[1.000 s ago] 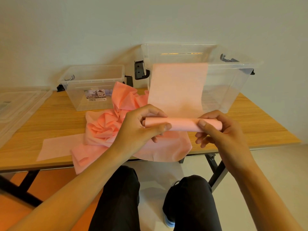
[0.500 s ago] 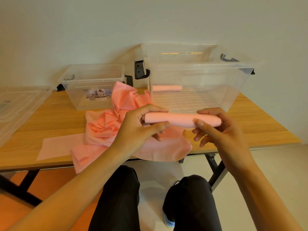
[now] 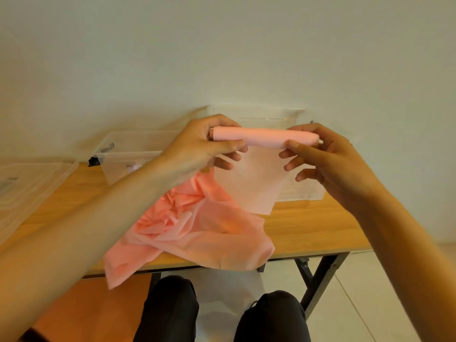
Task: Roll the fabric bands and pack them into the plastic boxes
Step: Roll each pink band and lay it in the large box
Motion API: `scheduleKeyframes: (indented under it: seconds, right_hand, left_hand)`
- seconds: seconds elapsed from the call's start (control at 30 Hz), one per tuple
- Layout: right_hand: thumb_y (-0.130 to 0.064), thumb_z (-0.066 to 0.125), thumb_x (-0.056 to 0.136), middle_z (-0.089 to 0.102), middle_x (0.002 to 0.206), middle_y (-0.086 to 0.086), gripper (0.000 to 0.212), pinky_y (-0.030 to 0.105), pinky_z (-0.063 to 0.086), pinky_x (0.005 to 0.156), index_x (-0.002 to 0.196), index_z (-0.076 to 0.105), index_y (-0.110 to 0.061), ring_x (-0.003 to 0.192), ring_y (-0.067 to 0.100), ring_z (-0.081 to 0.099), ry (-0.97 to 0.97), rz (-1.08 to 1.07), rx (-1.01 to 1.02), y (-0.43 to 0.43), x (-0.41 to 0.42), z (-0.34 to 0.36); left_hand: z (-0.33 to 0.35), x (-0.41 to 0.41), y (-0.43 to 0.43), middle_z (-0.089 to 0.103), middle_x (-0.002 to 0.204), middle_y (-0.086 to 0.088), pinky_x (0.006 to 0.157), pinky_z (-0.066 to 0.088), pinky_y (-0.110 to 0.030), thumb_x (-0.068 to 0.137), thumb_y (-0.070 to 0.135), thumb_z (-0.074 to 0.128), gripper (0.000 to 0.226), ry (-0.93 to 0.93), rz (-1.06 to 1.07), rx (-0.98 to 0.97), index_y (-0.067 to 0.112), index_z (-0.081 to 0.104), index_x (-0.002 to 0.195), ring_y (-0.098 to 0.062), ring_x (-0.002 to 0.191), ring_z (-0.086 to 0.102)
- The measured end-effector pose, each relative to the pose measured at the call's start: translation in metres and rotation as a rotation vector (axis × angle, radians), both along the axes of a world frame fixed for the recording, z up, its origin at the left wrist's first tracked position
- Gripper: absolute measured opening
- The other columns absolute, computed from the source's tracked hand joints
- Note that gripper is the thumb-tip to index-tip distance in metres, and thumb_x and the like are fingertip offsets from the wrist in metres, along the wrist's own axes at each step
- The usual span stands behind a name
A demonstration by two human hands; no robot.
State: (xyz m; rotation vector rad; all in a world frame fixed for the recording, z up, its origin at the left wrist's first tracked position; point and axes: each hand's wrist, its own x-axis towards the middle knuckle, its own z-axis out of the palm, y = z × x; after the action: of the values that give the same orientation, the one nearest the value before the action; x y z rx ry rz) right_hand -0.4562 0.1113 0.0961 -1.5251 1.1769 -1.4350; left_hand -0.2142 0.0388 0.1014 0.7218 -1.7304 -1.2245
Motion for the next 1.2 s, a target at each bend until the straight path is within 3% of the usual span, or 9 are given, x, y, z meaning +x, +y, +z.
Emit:
scheduleKeyframes:
  seconds: [0.13,0.3,0.4,0.5,0.6,0.67,0.9,1.03,1.2]
  right_hand:
    - [-0.021,0.063,0.1,0.076,0.096,0.012,0.027,0.027,0.052,0.053,0.124,0.06,-0.01,0.071,0.024,0.068,0.087,-0.028,-0.043,-0.002,0.001,0.025]
    - [-0.024,0.067,0.098,0.065,0.072,0.004,0.02,0.028,0.038,0.047,0.114,0.064,-0.013,0.057,0.017,0.048,0.18,-0.112,-0.157,-0.006,0.002,0.041]
    - [-0.026,0.071,0.095,0.055,0.066,-0.007,0.017,0.028,0.031,0.048,0.108,0.067,-0.015,0.058,0.016,0.038,0.162,-0.15,-0.198,-0.008,0.002,0.047]
    - [-0.032,0.074,0.093,0.06,0.076,-0.009,0.017,0.024,0.037,0.05,0.103,0.07,-0.019,0.063,0.013,0.044,0.171,-0.202,-0.248,-0.008,0.006,0.054]
    - [-0.031,0.075,0.092,0.068,0.086,-0.005,0.017,0.024,0.043,0.057,0.101,0.072,-0.018,0.071,0.012,0.052,0.166,-0.208,-0.274,-0.007,0.008,0.06]
    - [-0.028,0.074,0.092,0.071,0.091,0.0,0.017,0.028,0.048,0.062,0.102,0.072,-0.014,0.075,0.014,0.059,0.16,-0.193,-0.277,-0.006,0.008,0.061]
    - [-0.027,0.067,0.098,0.073,0.103,0.004,0.021,0.035,0.059,0.073,0.113,0.068,-0.012,0.092,0.019,0.07,0.045,-0.145,-0.263,-0.002,0.013,0.063]
    - [-0.028,0.063,0.101,0.071,0.098,0.0,0.02,0.03,0.058,0.071,0.115,0.065,-0.015,0.088,0.017,0.067,0.03,-0.139,-0.264,-0.001,0.014,0.067]
    - [-0.029,0.063,0.1,0.072,0.101,0.001,0.022,0.034,0.06,0.074,0.12,0.065,-0.019,0.09,0.017,0.067,0.014,-0.13,-0.261,-0.001,0.016,0.069]
  left_hand:
    - [0.029,0.008,-0.005,0.075,0.087,-0.01,0.05,0.05,-0.025,0.092,0.01,0.071,0.02,-0.117,0.053,-0.112,0.008,0.066,0.111,-0.017,0.067,0.064]
    - [0.07,0.015,-0.013,0.06,0.083,0.004,0.05,0.049,-0.024,0.092,0.02,0.073,0.012,-0.363,0.164,-0.448,0.014,0.07,0.103,0.001,0.063,0.052]
    - [0.086,0.017,-0.018,0.05,0.099,-0.003,0.064,0.041,-0.011,0.089,0.025,0.077,0.011,-0.431,0.21,-0.586,0.025,0.071,0.099,-0.002,0.082,0.049]
    - [0.096,0.019,-0.015,0.039,0.103,0.002,0.079,0.038,-0.006,0.088,0.029,0.077,0.013,-0.454,0.234,-0.57,0.03,0.069,0.098,-0.004,0.099,0.045]
    - [0.103,0.023,-0.01,0.057,0.097,0.003,0.074,0.041,-0.01,0.09,0.022,0.075,0.01,-0.412,0.16,-0.562,0.019,0.071,0.098,0.007,0.082,0.053]
    - [0.104,0.024,-0.008,0.069,0.096,-0.002,0.073,0.044,-0.014,0.091,0.02,0.074,0.012,-0.362,0.127,-0.526,0.012,0.072,0.1,0.0,0.08,0.06]
    - [0.102,0.024,0.007,0.066,0.072,0.014,0.062,0.045,-0.012,0.096,0.015,0.067,0.029,-0.238,0.047,-0.477,0.006,0.059,0.122,-0.002,0.067,0.063]
    - [0.103,0.026,0.01,0.069,0.089,-0.004,0.069,0.051,-0.019,0.091,0.014,0.072,0.031,-0.243,-0.006,-0.495,0.012,0.06,0.12,-0.012,0.078,0.067]
    - [0.102,0.027,0.009,0.067,0.092,0.003,0.067,0.048,-0.015,0.087,0.01,0.076,0.029,-0.254,0.054,-0.557,0.015,0.065,0.114,-0.003,0.077,0.062]
